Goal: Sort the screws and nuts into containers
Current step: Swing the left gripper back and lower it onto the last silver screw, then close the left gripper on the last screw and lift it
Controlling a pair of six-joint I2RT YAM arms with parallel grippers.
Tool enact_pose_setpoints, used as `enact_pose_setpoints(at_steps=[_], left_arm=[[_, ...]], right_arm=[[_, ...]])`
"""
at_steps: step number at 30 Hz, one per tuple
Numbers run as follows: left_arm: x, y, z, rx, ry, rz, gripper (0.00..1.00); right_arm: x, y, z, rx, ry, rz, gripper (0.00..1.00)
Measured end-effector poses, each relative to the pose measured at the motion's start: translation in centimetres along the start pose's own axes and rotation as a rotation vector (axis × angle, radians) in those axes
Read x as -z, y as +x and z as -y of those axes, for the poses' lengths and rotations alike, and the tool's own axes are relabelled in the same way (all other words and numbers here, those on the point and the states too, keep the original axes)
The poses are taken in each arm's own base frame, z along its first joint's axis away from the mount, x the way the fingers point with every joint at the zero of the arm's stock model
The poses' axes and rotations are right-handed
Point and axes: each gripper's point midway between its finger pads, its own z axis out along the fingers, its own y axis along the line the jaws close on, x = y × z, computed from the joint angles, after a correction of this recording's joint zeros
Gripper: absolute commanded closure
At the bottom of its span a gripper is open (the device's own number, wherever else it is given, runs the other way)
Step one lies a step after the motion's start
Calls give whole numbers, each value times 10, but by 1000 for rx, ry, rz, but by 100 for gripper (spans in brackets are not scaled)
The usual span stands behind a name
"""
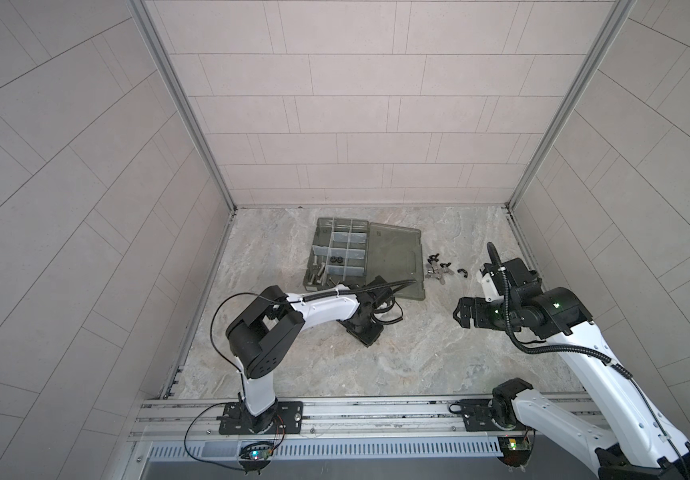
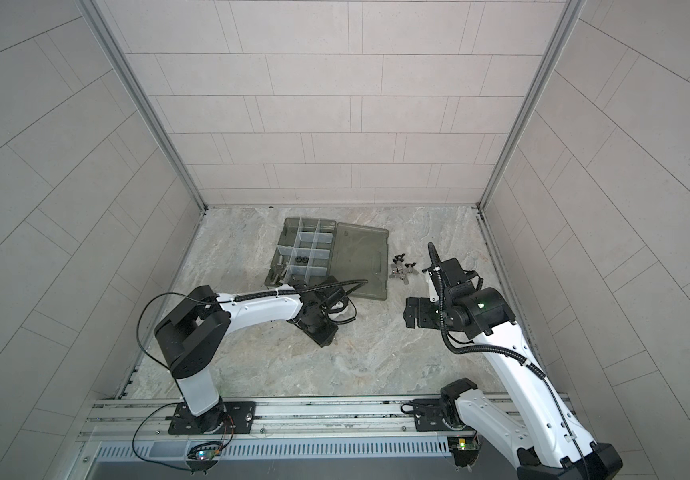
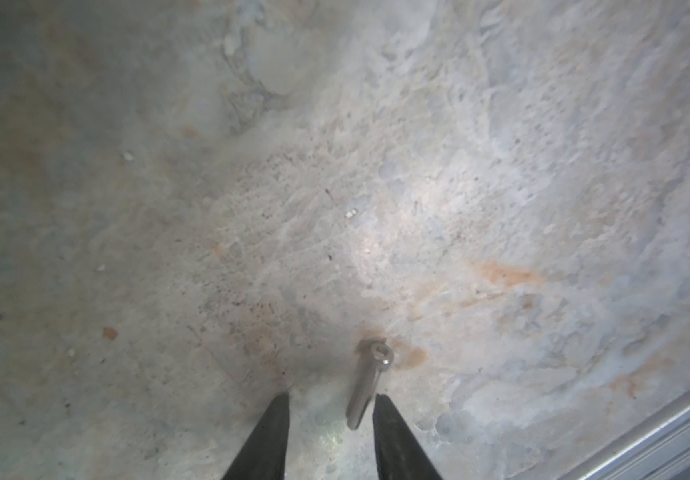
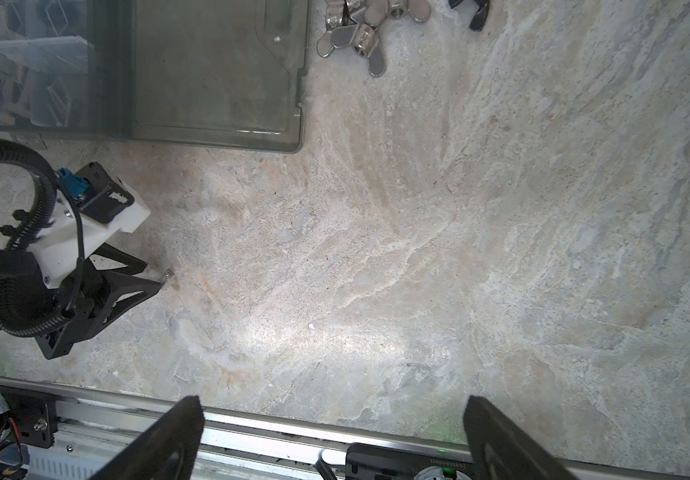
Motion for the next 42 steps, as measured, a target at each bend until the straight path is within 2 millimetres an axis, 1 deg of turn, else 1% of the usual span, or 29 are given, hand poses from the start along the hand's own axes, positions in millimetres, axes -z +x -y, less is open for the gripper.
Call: enact_pose_setpoints(at_steps=[2,7,9,16,17,20,25,30,33,36,38,42], left_arm=[[-1,-1,0,1,-5,0,66],[-2,-2,0,1,-21,-4,67],[-2,-4,0,-1,-30,-4,69],[-4,-7,-3,13,-64,-6,86],[-4,-7,-3,17,-67,-7,90],[-5,-8,-4,28,-74,-12,96],[-4,-9,-6,29,-96,-27,96],[-1,-9,-10,21,-129,-40,96],[2,-8,-15,19,-159,-61,96],[12,-11,-22,26,-179,-69,96],[21,-19,-29,39,-182,-56,96],[38,-32,-49,88,-189,-27,96]], right_arm=[[0,0,0,0,1,1,1],[0,0,1,-3,2,1,1],[0,0,1,-4,3,-1,1],[0,3,3,-5,12,-4,1],[1,4,4,-5,14,-4,1],[3,7,7,-5,20,1,1],[7,11,9,-7,21,6,1],[7,10,9,-8,19,8,1],[7,9,8,-8,16,12,1],[5,6,6,-8,13,16,1],[4,3,5,-8,8,19,1],[4,-3,1,-7,-1,32,1]])
